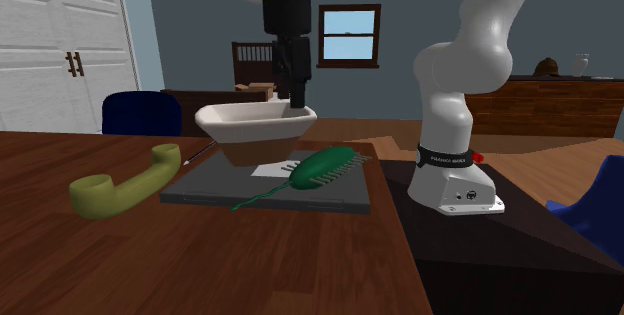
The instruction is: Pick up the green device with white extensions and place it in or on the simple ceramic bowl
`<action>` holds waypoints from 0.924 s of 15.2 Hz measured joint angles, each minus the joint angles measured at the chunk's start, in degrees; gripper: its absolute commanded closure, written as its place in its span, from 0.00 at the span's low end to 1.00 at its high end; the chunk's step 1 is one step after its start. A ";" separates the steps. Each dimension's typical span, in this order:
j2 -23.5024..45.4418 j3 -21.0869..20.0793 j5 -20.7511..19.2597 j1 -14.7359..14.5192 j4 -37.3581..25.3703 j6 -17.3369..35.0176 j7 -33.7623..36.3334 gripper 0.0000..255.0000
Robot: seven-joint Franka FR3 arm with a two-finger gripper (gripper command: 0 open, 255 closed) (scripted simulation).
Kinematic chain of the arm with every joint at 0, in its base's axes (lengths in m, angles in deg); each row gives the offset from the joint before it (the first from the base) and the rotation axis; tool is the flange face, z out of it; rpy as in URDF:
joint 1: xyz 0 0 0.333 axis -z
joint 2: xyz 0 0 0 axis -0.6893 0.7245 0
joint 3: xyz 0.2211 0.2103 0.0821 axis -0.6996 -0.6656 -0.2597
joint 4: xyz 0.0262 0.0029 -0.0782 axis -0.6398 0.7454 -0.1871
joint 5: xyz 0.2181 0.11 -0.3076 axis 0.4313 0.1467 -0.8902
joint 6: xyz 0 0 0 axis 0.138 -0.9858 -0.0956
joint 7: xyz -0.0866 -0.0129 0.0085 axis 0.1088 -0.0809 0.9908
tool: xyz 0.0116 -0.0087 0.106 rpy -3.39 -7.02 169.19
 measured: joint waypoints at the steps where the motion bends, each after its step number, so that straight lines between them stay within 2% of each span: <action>1: 1.25 -0.96 -0.18 -0.55 -0.04 1.45 0.03 0.00; 5: 6.90 -4.96 -1.69 -2.46 -0.83 7.09 0.66 0.00; 9: 13.39 -8.88 -4.86 -3.82 -2.22 12.54 2.28 0.00; 14: 16.88 -10.08 -6.84 -3.86 -1.15 16.99 3.67 0.00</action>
